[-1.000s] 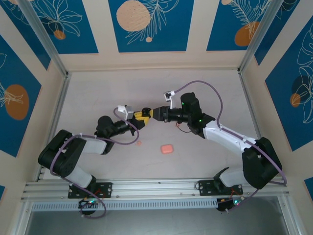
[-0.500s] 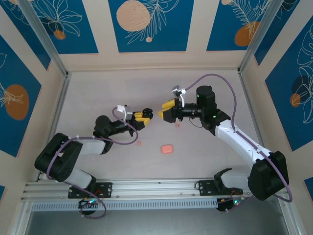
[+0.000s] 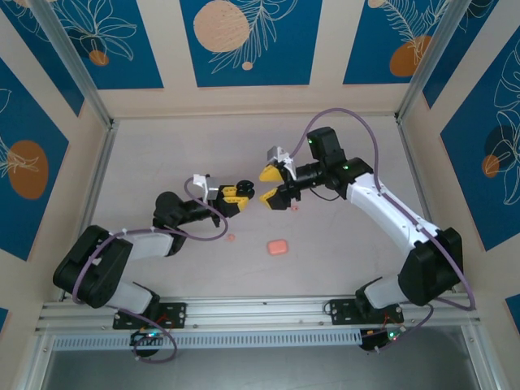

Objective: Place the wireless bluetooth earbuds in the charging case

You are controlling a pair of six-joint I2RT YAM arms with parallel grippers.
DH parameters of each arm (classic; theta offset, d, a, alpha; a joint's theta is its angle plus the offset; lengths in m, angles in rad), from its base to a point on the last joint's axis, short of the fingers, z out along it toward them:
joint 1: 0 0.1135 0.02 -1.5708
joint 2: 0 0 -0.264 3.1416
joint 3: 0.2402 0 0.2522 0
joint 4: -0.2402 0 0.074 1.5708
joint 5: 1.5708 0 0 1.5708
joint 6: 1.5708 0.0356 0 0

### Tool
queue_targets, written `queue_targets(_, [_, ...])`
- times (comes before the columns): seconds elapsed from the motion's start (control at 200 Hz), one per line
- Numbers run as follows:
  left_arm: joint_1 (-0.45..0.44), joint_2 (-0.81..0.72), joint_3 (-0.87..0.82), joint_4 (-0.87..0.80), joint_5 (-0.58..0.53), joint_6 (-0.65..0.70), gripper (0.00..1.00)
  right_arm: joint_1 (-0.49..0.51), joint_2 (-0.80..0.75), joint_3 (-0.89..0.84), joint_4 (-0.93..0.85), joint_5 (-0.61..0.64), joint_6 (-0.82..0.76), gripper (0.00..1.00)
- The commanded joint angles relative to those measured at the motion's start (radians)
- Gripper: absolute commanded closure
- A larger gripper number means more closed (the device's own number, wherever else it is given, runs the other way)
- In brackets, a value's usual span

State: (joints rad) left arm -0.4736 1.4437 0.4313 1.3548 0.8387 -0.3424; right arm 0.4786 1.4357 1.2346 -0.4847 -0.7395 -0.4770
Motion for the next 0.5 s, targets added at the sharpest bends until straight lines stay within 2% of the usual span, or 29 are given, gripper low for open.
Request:
queue_targets(0.0, [-0.008,-0.026,0.020,0.052,0.031,-0.004,0.98,0.019,0.044,0.061,-0.093,-0.004,-0.100,0.26])
queue_targets(0.28, [-0.007,-0.032,0.019,0.052,0.030,-0.004,0.98,0.064,0.137,0.140,-0.104,-0.057,-0.117,0.27])
queue_targets(0.495, [-0.008,-0.028,0.014,0.052,0.019,0.001,0.98,0.058,0.118,0.143,-0.104,-0.124,-0.121,0.31])
